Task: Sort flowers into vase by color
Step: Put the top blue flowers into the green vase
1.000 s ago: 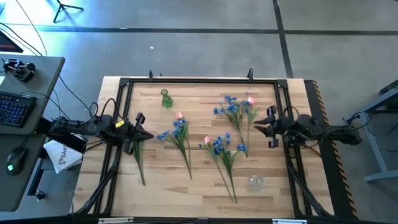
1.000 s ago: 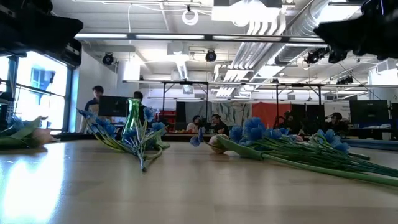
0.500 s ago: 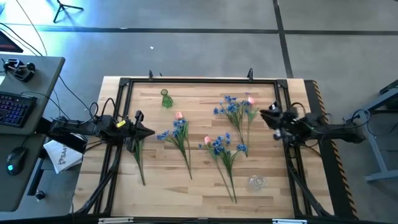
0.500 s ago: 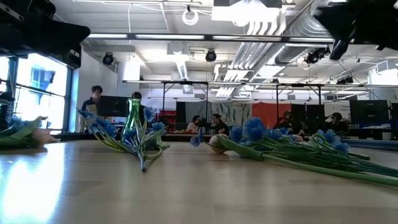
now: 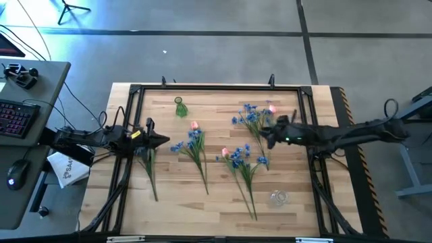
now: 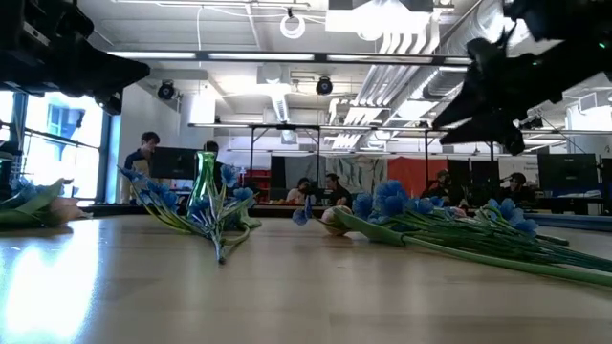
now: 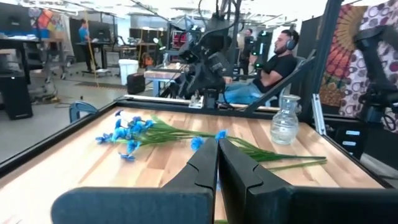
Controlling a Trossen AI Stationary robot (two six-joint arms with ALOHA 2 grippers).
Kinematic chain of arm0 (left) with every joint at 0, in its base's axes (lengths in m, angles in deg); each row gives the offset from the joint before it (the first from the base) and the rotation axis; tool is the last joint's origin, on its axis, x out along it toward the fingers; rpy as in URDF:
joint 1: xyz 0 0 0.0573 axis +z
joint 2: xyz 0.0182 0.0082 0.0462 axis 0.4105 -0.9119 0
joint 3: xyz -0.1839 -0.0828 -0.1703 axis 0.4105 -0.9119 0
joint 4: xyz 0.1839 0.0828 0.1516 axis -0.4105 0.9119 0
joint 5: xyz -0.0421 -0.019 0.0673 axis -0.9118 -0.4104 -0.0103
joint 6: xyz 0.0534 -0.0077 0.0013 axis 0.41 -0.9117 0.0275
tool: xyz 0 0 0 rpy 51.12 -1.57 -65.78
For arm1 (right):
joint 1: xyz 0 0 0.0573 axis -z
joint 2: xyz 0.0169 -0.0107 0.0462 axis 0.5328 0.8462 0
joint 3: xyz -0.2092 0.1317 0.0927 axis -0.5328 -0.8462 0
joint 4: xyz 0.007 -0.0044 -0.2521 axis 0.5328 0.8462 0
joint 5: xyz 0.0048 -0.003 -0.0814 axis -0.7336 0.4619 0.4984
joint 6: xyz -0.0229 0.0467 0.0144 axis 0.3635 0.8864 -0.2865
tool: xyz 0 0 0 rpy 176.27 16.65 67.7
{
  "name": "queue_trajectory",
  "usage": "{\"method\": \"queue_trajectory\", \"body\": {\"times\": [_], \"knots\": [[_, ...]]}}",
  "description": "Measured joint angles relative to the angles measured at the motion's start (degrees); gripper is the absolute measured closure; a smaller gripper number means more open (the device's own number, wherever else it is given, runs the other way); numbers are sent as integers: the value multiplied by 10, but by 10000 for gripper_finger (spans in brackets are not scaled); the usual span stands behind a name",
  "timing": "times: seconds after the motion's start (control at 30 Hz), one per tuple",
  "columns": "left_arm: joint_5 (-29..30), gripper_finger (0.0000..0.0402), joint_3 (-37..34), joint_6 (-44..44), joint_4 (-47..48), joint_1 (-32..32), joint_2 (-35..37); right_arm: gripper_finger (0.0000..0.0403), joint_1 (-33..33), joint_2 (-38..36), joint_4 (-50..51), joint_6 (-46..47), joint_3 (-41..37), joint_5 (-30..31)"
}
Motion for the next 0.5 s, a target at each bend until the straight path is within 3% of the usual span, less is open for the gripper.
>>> {"method": "queue_trajectory", "body": {"times": [0.2,0.5], "knots": [[32,401,0,0,-3,0,-6,213,0,165,244,84,146,-39],[42,401,0,0,-4,0,-7,200,13,362,310,127,221,-128]]}}
